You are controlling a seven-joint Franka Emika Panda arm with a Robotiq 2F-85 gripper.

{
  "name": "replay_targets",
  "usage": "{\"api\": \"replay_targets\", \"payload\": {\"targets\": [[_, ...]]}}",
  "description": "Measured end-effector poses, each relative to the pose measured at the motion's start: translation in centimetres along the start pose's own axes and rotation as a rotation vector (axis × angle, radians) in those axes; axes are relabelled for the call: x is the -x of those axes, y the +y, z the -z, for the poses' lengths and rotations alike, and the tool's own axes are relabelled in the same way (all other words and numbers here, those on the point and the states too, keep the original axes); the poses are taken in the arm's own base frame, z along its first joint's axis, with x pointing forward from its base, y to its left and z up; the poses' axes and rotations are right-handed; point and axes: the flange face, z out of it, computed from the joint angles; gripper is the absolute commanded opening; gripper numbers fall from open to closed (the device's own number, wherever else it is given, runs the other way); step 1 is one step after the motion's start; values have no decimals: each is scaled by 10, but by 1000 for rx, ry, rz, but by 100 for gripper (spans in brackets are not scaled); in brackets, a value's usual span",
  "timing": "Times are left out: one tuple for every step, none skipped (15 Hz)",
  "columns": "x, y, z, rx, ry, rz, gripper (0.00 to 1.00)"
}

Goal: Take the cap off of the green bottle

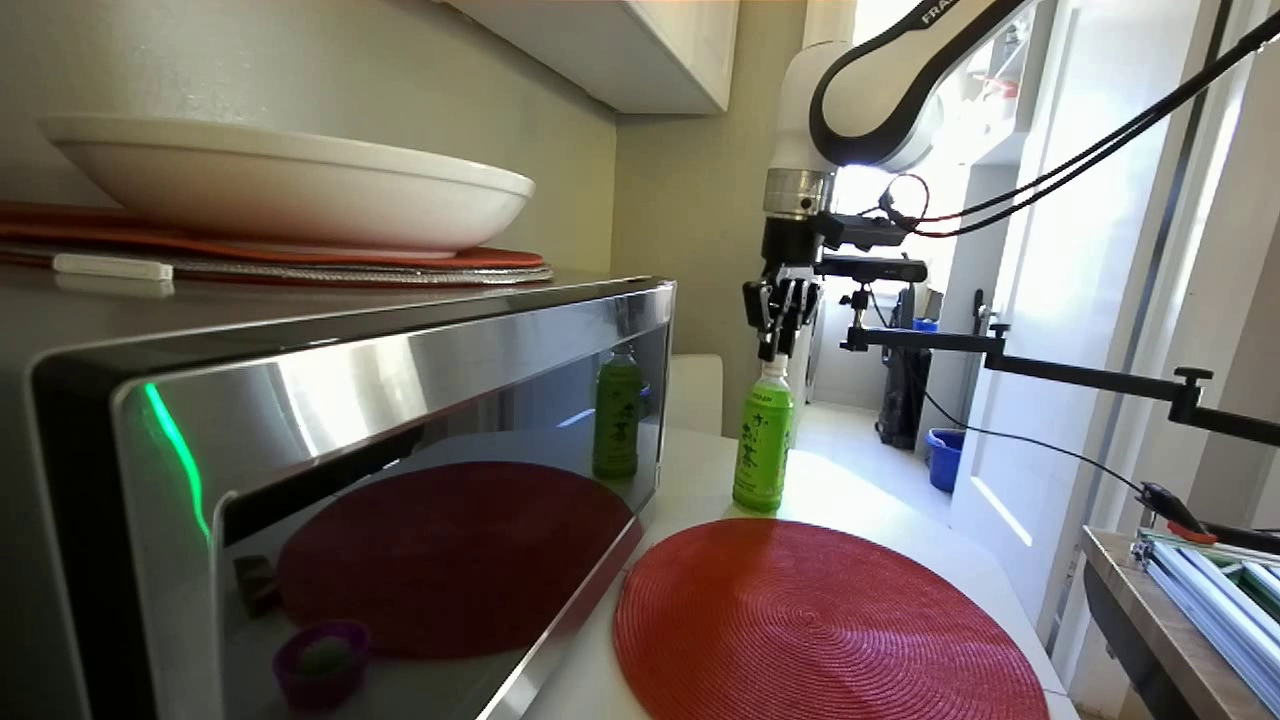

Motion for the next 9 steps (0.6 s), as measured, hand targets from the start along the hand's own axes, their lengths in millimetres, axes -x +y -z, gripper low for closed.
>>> {"api": "replay_targets", "payload": {"targets": [[-1,-1,0,-10,10,29,9],[-1,-2,1,-20,17,59,9],[-1,-3,1,-32,22,92,9],[-1,-4,1,-46,22,128,9],[0,-5,0,-58,23,168,9],[1,-6,0,-71,21,209,9],[2,-6,-1,-87,20,248,9],[3,-6,-1,-103,21,288,9],[4,-5,-1,-119,23,329,9]]}}
